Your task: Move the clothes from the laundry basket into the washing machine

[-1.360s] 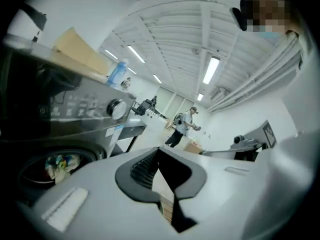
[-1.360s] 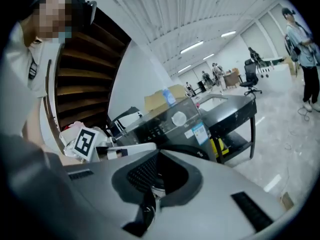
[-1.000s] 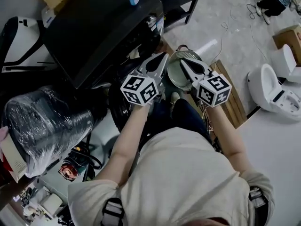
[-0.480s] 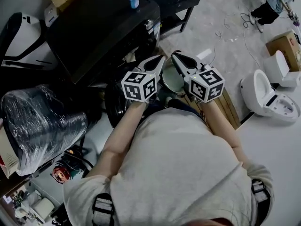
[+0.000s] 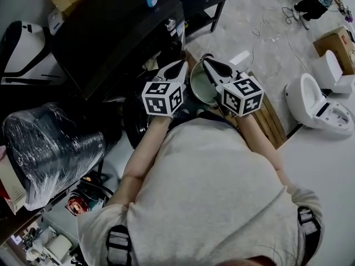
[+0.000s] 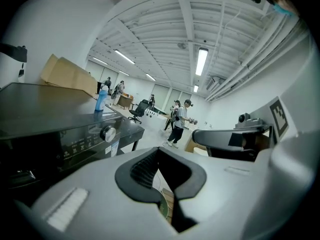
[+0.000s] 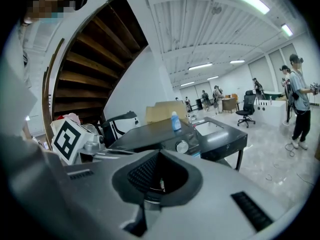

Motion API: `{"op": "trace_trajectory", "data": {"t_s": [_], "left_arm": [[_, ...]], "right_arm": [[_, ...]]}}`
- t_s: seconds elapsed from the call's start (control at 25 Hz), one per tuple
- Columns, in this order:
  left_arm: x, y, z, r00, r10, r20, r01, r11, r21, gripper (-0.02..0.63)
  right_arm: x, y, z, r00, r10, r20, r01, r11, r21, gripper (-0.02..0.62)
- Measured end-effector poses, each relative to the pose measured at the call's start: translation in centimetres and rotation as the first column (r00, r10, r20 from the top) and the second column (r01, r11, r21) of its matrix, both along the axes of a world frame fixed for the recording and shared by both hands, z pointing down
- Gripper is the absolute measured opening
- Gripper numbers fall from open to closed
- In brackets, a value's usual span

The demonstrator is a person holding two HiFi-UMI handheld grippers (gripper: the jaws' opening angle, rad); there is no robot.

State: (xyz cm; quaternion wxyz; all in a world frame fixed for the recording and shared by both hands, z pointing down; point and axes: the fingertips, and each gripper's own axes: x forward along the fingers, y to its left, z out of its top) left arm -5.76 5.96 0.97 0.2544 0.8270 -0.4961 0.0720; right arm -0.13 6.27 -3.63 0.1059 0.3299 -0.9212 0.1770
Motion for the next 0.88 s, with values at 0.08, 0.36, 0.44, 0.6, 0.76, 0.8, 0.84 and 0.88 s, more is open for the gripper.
{"op": "trace_trajectory", "data": {"t_s": [0.08,0.36,0.44,0.6,0.76,0.8,0.84,0.88], "left_arm": [[0.4,0.1,0.2,1.000,0.006,0.000,-0.006,1.000,-0.005,0.009],[1.6,0.8,0.2,0.999,0.023,-0.026,-0.023,1.000,0.007,0.009],[1.7,1.0,0.2,0.999,0.028,-0.027,-0.028,1.000,0.006,0.009],[1.8,1.3,0.3,0.999,0.038,-0.028,-0.038,0.999,0.005,0.009],[1.8,1.6,0.4,0.999,0.045,-0.024,-0.045,0.999,-0.001,0.009],[1.8,1.7,0.4,0.999,0.047,-0.023,-0.047,0.999,-0.002,0.009],[1.9,1.8,0.5,0.999,0.047,-0.022,-0.047,0.999,-0.003,0.009],[1.9,1.9,0.6,0.999,0.046,-0.020,-0.046,0.999,-0.006,0.009]], "right_arm": [[0.3,0.1,0.3,1.000,0.006,-0.007,-0.006,1.000,-0.005,0.008],[0.7,0.9,0.8,1.000,0.001,-0.021,-0.001,1.000,-0.016,0.008],[0.7,1.1,0.9,1.000,-0.003,-0.024,0.003,1.000,-0.017,0.008],[0.9,1.2,1.0,1.000,0.000,-0.019,-0.001,1.000,-0.021,0.008],[1.1,1.6,1.2,1.000,0.003,-0.019,-0.003,0.999,-0.032,0.008],[1.1,1.8,1.3,1.000,0.002,-0.021,-0.002,0.999,-0.034,0.008],[1.1,1.9,1.3,1.000,-0.001,-0.022,0.000,0.999,-0.036,0.008],[1.0,2.0,1.5,1.000,-0.005,-0.025,0.004,0.999,-0.037,0.008]]}}
